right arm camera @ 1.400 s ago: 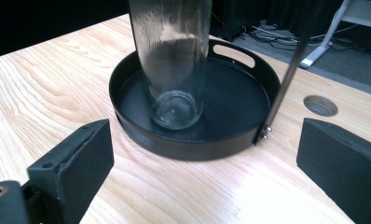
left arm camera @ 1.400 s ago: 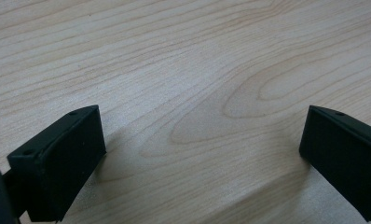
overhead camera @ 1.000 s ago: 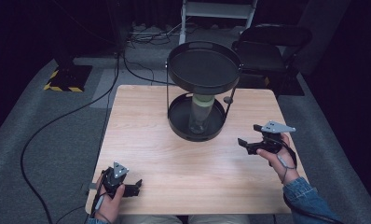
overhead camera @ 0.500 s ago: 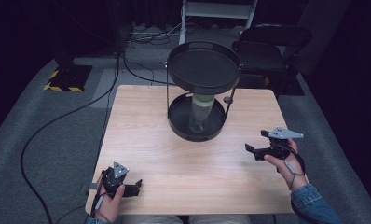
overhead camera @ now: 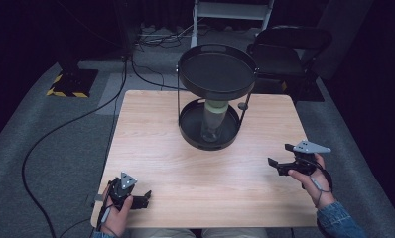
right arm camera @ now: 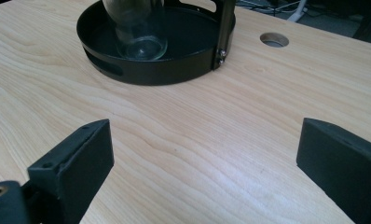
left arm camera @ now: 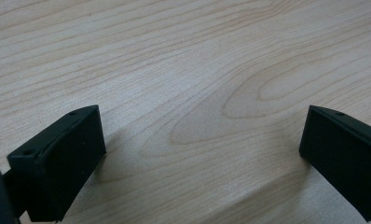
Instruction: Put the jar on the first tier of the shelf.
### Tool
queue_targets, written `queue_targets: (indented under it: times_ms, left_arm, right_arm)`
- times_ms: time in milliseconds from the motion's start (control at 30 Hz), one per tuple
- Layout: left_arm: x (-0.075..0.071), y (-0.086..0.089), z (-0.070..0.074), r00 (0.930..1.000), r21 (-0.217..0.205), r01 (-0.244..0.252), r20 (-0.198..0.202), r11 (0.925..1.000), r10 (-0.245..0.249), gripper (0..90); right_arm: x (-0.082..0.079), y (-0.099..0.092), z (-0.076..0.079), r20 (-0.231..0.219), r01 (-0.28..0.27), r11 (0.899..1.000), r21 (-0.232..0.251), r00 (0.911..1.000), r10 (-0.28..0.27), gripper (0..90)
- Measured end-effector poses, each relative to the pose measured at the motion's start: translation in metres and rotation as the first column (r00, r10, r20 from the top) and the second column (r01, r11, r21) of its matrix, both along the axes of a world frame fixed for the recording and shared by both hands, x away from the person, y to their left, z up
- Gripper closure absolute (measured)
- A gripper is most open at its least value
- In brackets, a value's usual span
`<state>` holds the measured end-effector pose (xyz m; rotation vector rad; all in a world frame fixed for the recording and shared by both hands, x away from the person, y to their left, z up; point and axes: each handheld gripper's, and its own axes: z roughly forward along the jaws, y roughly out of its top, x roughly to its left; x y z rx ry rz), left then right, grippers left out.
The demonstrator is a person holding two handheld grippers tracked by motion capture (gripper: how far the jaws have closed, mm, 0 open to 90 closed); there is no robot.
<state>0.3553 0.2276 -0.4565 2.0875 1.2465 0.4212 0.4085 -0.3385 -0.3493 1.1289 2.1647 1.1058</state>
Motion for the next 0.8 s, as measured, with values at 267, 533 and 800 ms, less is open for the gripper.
queue_targets:
  times_ms: [267, 533, 800]
  left_arm:
    - [0.001, 0.000, 0.000, 1.0000, -0.002, 0.005, 0.000, 1.0000, -0.005, 0.1]
    - [0.001, 0.000, 0.000, 1.0000, -0.002, 0.009, -0.002, 1.0000, -0.009, 0.1]
    - [0.001, 0.000, 0.000, 0.9999, -0.002, 0.012, -0.001, 0.9999, -0.012, 0.1]
  right_arm:
    - [-0.010, -0.015, -0.009, -0.024, 0.023, 1.000, -0.008, 0.9994, -0.023, 4.0]
    - [-0.017, -0.026, -0.014, -0.038, 0.035, 0.999, -0.027, 0.9986, -0.036, 4.9]
    - [-0.027, -0.037, -0.026, -0.076, 0.053, 0.998, -0.033, 0.9956, -0.055, 5.2]
